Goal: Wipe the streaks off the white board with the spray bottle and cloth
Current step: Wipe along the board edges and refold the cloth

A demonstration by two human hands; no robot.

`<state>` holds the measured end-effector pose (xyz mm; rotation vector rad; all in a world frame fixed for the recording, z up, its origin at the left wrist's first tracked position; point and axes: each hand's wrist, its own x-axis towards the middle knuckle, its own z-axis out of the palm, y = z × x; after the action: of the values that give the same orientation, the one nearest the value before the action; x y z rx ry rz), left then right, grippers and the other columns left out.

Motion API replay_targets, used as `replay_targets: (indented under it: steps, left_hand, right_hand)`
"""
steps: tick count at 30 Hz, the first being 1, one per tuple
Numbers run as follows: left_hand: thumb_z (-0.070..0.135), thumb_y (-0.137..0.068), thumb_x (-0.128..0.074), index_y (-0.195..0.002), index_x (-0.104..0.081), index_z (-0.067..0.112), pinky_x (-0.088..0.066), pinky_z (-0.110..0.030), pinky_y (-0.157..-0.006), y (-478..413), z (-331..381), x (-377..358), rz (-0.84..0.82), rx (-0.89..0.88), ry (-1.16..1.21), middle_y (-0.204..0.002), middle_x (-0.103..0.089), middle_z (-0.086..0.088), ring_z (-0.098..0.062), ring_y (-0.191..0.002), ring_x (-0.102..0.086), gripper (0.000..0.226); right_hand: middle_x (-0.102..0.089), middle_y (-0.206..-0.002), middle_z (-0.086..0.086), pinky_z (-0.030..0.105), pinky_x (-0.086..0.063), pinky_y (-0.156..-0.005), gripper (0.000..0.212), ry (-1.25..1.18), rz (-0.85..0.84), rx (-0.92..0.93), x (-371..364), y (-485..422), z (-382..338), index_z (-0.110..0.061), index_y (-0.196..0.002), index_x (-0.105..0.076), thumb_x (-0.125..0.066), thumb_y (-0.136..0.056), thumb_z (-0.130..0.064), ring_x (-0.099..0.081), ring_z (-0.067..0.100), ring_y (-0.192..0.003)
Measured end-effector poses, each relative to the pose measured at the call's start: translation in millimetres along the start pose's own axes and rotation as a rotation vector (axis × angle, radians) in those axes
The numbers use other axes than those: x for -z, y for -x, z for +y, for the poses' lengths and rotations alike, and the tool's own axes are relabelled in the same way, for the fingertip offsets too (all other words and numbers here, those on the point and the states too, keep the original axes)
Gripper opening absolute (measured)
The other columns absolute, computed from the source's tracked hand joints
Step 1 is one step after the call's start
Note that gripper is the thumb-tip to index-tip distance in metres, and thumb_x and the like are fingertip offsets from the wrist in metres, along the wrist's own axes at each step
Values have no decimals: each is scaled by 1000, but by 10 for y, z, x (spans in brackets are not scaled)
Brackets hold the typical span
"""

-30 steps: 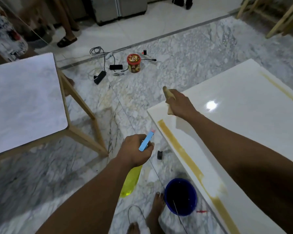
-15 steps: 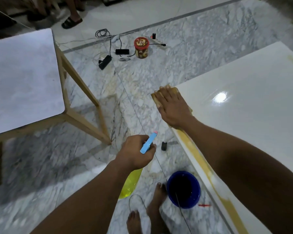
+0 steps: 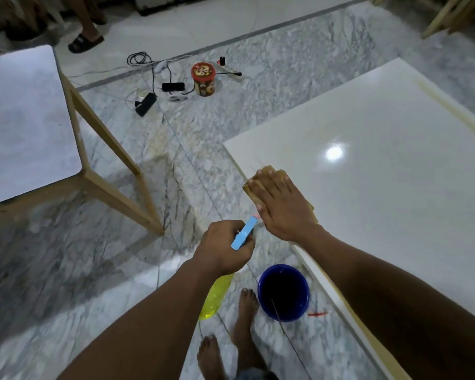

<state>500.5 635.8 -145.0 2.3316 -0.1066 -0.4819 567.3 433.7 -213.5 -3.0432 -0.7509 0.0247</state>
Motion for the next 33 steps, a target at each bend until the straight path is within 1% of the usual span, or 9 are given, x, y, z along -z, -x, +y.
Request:
replay_targets:
  steps: [5,11,14,17,20,24,26,28,33]
  left_hand:
    - [36,-88,-61,-64,-51,18,-38,-28,-54,328,-1,-295,-74,-9,13,-57,-53,3,-22,-55,-53,31]
    - [40,-84,-57,-64,-51,19,-38,-29,-54,707,134,-589,-105,3,53,-57,-54,3,-21,-54,-52,30]
    - [40,-84,-58,-69,-57,13,-40,-30,-54,825,210,-706,-81,6,33,-60,-58,-2,-26,-59,-59,31]
    - [36,-88,-62,-71,-58,11,-40,-30,-54,950,297,-866,-51,18,0,-63,-62,-6,-28,-61,-61,31]
    - [37,-88,-62,-70,-58,12,-41,-31,-55,1124,460,-1080,-52,41,-27,-61,-60,-3,-27,-61,-61,30]
    - [39,-85,-58,-65,-54,18,-47,-36,-56,1423,753,-1413,-49,59,-39,-61,-59,-3,-29,-62,-63,29]
    - [39,-84,-57,-65,-53,19,-56,-43,-57,1575,879,-1580,-55,61,-11,-61,-63,-7,-30,-59,-67,28]
    - [36,-84,-57,-71,-59,14,-58,-51,-60,1727,989,-1745,-67,55,2,-65,-67,-12,-32,-58,-68,26]
    - [26,-91,-62,-75,-63,8,-57,-49,-62,1981,1222,-2057,-90,34,-7,-68,-68,-14,-32,-61,-67,24]
  right_hand:
    - [-18,-167,10,54,-20,-122,58,-20,31,-56,13,508,-71,-20,-159,-23,-29,-103,-34,-7,30,-156]
    - [-17,-167,9,54,-20,-121,59,-16,36,-47,15,1099,-78,-19,-159,-23,-36,-102,-33,-6,29,-156]
    - [-17,-167,8,54,-20,-121,59,-30,10,-72,34,1313,-98,-19,-159,-25,-33,-102,-34,-5,27,-156]
    - [-14,-168,7,52,-17,-123,57,-32,7,-61,42,1642,-91,-18,-159,-23,-27,-104,-35,-2,26,-156]
    - [-11,-168,7,53,-15,-123,58,-33,-3,-63,38,2071,-60,-19,-160,-21,-25,-105,-35,2,26,-156]
    - [-14,-168,7,54,-18,-122,58,-81,16,-61,26,2615,-14,-19,-159,-23,-31,-104,-34,-2,26,-156]
    - [-17,-167,8,54,-21,-121,60,-100,44,-63,22,2867,-5,-17,-158,-25,-37,-102,-32,-5,26,-156]
    - [-18,-167,9,54,-21,-121,59,-115,57,-65,16,3168,-4,-17,-158,-27,-38,-102,-31,-6,27,-156]
    - [-14,-168,9,54,-19,-123,62,-116,56,-58,46,3868,0,-16,-160,-17,-32,-102,-31,-4,27,-156]
